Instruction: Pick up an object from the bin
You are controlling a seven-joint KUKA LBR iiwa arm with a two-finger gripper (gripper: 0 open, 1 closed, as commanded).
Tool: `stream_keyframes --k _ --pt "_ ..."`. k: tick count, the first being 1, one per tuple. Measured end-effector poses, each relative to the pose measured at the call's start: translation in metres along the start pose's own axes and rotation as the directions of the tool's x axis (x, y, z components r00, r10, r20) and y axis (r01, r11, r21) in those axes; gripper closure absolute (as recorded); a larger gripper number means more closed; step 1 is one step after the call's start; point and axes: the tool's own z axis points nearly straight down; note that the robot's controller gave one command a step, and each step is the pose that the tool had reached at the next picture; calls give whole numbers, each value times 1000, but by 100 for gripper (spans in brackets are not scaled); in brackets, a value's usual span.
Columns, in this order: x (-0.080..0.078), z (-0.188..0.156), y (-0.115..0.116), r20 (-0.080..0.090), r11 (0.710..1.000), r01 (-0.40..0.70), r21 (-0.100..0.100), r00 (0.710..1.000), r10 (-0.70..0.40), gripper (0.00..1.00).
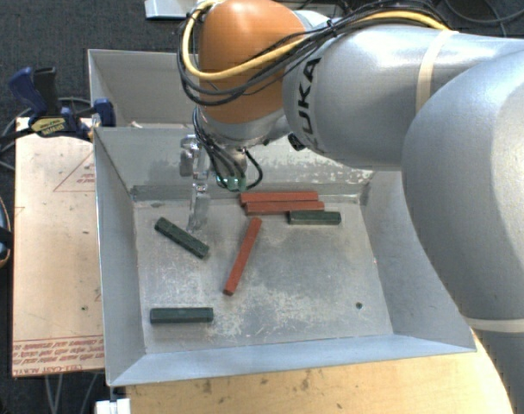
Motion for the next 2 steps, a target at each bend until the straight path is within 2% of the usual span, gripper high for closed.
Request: stream_keyframes --k 1,2 --pt "-2 -5 -1 8 1000 -3 -1 1000 3 0" --pt "1 44 -7 12 997 -78 -3 997 78 0"
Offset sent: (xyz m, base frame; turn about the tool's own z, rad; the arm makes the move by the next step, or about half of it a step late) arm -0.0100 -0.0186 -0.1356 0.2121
